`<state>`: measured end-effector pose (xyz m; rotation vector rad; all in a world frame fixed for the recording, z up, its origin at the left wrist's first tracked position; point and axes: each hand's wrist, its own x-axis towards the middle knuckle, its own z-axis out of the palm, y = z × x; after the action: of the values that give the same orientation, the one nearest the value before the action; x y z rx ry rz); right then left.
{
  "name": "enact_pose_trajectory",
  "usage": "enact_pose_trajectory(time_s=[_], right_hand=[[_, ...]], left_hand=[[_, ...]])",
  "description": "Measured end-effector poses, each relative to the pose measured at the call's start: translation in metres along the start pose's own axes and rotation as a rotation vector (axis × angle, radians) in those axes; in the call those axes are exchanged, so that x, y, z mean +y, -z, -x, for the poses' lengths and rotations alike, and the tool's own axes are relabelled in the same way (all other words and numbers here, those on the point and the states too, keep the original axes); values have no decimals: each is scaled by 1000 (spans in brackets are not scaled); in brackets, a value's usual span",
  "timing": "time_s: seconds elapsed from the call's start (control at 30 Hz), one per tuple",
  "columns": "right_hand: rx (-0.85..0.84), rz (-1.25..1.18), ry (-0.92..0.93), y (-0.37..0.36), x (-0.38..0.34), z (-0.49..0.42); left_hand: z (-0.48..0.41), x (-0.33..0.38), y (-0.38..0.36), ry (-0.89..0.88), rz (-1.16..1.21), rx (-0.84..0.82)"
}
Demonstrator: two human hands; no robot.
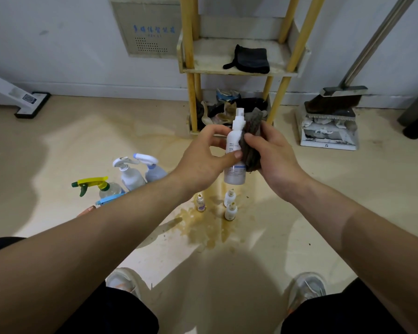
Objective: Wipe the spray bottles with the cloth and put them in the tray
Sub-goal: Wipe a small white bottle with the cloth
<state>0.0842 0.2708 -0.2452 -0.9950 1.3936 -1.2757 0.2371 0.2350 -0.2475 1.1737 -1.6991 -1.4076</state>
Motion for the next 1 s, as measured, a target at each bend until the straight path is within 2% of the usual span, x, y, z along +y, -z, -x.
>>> enact_pose_trajectory(time_s=[0.13, 0.23, 0.4, 0.57, 0.63, 0.73, 0.77, 0.83, 0.9, 0.93, 1.0], right_hand=[[31, -91, -12, 1, -1, -1], [25, -102, -106, 1, -1, -1], [-75, -216, -226, -1, -1, 4], [-188, -273, -198, 1, 2, 5], [-171, -243, -161, 0, 6, 6], [-116, -159, -142, 2, 6, 6], [-110, -98, -136, 4, 6, 5], [-122, -6, -151, 7, 6, 3], [-171, 26, -193, 7, 4, 3], [-192, 43, -206, 7, 3, 4], [-194, 78, -212, 8, 5, 2]], left_hand=[[-6, 8, 8, 106, 94, -60], [-9, 15, 15, 177, 284, 12], [-11, 15, 20, 287, 512, 117], [-10, 10, 15, 279, 587, 135], [-10, 8, 17, 279, 466, 121], [-12, 5, 27, 258, 159, 113], [-13, 3, 32, 195, 46, 133], [-15, 1, 43, -63, -310, 131], [-16, 1, 49, -297, -730, -5], [-16, 1, 49, -357, -868, -59], [-15, 2, 47, -389, -989, -102]])
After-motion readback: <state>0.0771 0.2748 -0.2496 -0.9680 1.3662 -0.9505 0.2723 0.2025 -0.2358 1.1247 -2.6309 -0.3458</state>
